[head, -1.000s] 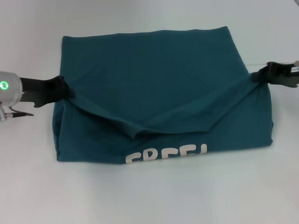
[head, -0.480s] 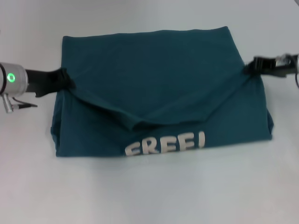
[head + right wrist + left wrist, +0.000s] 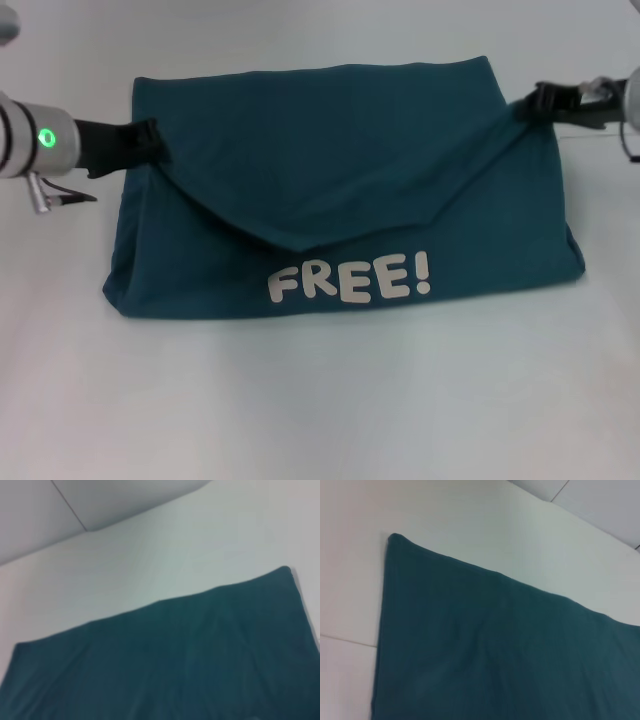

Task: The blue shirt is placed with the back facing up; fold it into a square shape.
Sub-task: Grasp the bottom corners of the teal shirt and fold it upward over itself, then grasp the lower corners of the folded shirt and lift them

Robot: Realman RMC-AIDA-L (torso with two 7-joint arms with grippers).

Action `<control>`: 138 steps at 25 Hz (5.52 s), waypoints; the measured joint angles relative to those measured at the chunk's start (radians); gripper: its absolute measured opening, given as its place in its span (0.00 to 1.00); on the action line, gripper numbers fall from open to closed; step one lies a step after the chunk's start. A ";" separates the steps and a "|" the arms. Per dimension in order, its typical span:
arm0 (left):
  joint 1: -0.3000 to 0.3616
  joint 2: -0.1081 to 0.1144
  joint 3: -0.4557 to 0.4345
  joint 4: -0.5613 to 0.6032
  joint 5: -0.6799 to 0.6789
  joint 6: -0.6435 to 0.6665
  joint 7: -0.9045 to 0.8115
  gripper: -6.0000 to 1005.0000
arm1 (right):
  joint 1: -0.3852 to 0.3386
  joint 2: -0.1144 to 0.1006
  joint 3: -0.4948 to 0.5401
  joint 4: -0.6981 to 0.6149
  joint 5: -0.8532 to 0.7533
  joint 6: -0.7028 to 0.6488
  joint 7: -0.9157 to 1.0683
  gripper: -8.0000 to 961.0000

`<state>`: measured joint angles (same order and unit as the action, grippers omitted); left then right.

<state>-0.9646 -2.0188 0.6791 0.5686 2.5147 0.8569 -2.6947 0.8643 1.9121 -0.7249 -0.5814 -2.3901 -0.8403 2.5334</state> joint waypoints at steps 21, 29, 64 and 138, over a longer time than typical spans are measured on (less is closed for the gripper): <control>0.014 -0.030 0.018 -0.007 -0.009 -0.100 -0.024 0.08 | 0.045 -0.001 -0.084 0.081 -0.012 0.136 0.007 0.10; 0.011 -0.047 0.026 0.001 -0.010 -0.108 0.003 0.12 | 0.058 -0.002 -0.105 0.103 -0.018 0.143 0.002 0.10; 0.320 -0.064 0.006 0.161 -0.345 0.100 0.065 0.54 | -0.235 0.013 0.019 -0.115 0.289 -0.355 -0.119 0.88; 0.359 -0.058 -0.100 -0.107 -0.389 0.124 -0.016 0.52 | -0.423 0.011 0.183 -0.041 0.488 -0.632 -0.357 0.87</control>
<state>-0.6057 -2.0770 0.5786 0.4621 2.1262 0.9811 -2.7108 0.4409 1.9236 -0.5414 -0.6227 -1.9021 -1.4725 2.1767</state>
